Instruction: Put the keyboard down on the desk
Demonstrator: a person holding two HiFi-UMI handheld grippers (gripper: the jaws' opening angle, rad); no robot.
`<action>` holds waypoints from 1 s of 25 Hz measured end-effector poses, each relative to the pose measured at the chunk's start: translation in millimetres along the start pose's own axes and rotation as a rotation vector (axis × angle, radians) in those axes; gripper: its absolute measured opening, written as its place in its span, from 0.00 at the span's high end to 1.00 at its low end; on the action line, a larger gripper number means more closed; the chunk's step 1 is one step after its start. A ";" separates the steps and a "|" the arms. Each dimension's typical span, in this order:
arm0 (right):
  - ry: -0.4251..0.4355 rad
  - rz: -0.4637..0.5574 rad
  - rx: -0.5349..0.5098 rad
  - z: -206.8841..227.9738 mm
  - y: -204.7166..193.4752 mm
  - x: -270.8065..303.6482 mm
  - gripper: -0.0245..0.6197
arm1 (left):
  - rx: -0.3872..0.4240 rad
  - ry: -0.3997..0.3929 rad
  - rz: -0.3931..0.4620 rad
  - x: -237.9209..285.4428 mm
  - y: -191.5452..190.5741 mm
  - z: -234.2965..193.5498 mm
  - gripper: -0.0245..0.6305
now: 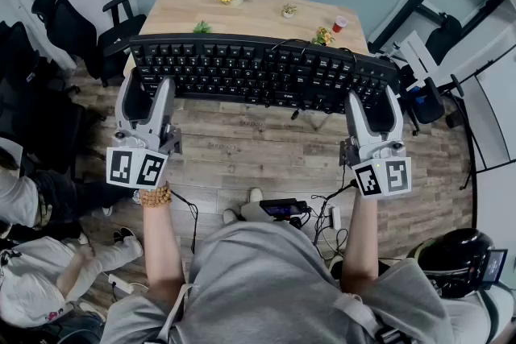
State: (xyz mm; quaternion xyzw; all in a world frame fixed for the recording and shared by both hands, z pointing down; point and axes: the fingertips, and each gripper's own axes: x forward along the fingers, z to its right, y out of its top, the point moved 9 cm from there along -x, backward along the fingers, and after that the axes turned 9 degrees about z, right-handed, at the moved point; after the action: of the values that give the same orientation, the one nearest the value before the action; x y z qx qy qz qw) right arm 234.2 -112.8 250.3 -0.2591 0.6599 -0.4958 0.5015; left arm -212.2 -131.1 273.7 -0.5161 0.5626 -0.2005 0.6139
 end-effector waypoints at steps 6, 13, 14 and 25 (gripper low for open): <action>-0.009 0.003 0.018 -1.7 -0.4 0.1 0.46 | 0.006 -0.008 -0.006 2.8 0.0 -1.1 0.48; -0.033 0.003 0.018 -5.5 3.3 -1.3 0.46 | -0.006 -0.035 -0.005 8.7 0.6 -4.6 0.48; -0.037 0.000 0.020 -6.1 2.9 -1.9 0.46 | -0.005 -0.036 -0.009 10.0 0.4 -5.4 0.48; -0.043 0.004 0.047 -0.6 -9.3 -5.0 0.46 | 0.009 -0.022 -0.034 13.0 -8.4 -5.0 0.48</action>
State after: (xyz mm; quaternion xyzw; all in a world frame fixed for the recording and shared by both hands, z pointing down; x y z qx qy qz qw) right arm 234.0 -111.9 260.8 -0.2566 0.6377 -0.5045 0.5225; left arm -210.1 -147.2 275.5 -0.5249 0.5462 -0.2079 0.6189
